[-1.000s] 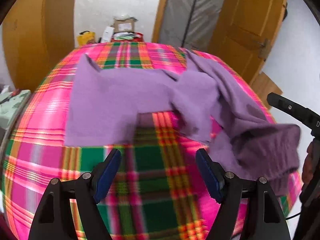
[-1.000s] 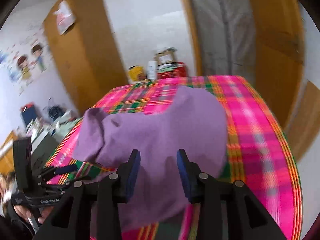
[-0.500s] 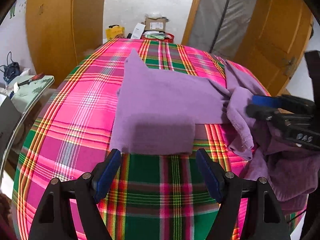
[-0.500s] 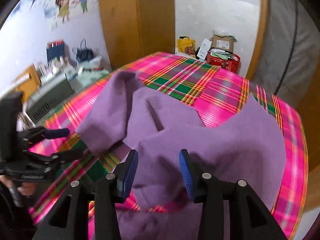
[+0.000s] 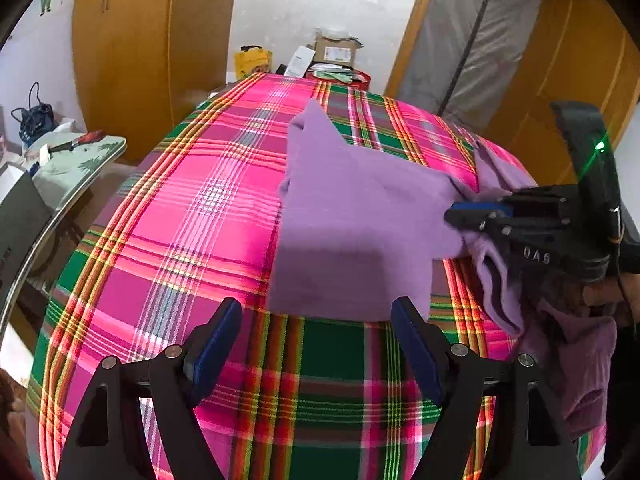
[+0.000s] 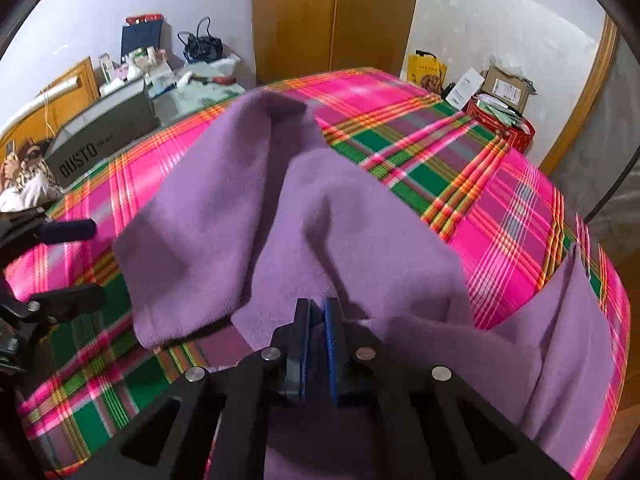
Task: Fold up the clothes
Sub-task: 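Lift the sweatshirt with the right gripper and shake it out over the bed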
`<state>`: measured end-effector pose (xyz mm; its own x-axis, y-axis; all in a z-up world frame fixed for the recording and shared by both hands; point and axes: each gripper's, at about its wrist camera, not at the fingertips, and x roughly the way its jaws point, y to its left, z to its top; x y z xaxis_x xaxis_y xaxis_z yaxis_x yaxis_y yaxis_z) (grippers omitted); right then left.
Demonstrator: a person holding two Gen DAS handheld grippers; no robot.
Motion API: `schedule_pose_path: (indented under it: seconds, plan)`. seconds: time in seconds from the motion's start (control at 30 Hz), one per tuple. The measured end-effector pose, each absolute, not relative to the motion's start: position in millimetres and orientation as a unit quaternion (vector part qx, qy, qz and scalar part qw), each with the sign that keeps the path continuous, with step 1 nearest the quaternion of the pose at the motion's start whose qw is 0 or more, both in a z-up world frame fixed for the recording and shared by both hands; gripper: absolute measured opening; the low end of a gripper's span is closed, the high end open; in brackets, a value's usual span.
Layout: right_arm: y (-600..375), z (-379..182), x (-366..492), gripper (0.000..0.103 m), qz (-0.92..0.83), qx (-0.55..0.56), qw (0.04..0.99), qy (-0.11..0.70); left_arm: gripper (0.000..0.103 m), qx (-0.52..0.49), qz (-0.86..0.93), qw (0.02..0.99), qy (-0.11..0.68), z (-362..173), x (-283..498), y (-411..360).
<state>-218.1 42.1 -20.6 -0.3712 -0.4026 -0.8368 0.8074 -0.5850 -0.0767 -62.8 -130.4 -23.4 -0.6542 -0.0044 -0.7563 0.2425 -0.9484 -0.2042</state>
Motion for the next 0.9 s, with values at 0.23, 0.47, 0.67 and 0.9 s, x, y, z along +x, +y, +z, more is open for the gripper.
schedule_pose_path:
  seconds: [0.23, 0.47, 0.67, 0.9]
  plan:
    - [111.2, 44.5, -276.4, 0.005, -0.91, 0.316, 0.223, 0.147, 0.078, 0.411, -0.898, 0.061, 0.145, -23.4, -65.4, -126.3]
    - [207.1, 62.9, -290.4, 0.016, -0.932, 0.331, 0.136, 0.051, 0.078, 0.411, -0.9, 0.021, 0.141, -20.5, -65.1, -106.0]
    - [223.4, 41.4, -220.3, 0.035, -0.908, 0.355, 0.212, 0.063, 0.078, 0.42, -0.894, -0.063, 0.143, -20.1, -63.4, -73.8]
    - [241.9, 33.8, -126.1, 0.042, -0.893, 0.349, 0.284, 0.035, 0.078, 0.405, -0.895, -0.119, 0.146, -11.0, -48.9, -47.4]
